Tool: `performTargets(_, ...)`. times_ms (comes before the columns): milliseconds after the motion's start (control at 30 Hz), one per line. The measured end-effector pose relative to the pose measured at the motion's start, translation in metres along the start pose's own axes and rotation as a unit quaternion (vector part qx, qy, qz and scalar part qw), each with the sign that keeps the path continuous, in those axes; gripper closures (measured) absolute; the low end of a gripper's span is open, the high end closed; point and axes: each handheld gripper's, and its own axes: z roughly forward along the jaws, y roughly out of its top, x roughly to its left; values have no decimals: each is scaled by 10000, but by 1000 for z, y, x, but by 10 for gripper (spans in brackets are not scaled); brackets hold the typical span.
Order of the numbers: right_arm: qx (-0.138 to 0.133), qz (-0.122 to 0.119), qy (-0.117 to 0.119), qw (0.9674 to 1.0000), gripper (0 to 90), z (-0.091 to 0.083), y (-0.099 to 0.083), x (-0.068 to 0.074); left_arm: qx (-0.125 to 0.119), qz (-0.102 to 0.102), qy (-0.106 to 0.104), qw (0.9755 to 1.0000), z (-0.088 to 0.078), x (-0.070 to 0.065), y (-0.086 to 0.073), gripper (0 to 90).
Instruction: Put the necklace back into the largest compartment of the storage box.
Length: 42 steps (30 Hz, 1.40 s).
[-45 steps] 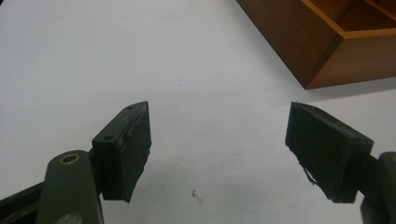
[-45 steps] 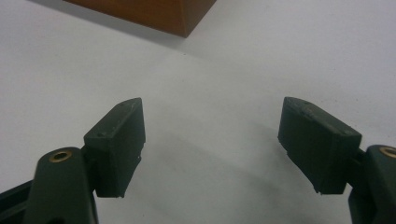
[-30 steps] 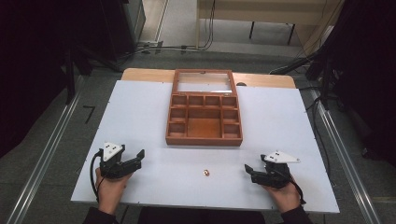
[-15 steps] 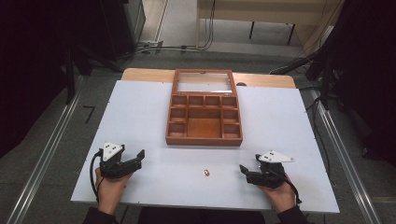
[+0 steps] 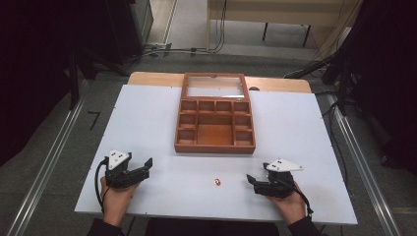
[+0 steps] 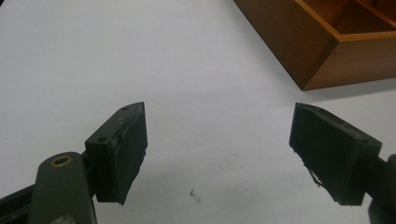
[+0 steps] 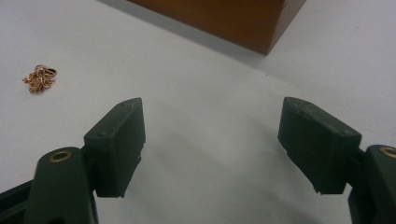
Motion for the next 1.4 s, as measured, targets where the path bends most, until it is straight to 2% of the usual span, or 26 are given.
performTargets(867, 29, -208, 244, 9995, 216, 15, 10, 23, 11, 14, -13, 10000, 0, 0, 0, 198)
performTargets(1400, 6, -254, 335, 9991, 216, 21, 14, 31, 16, 29, -12, 10000, 0, 0, 0, 198)
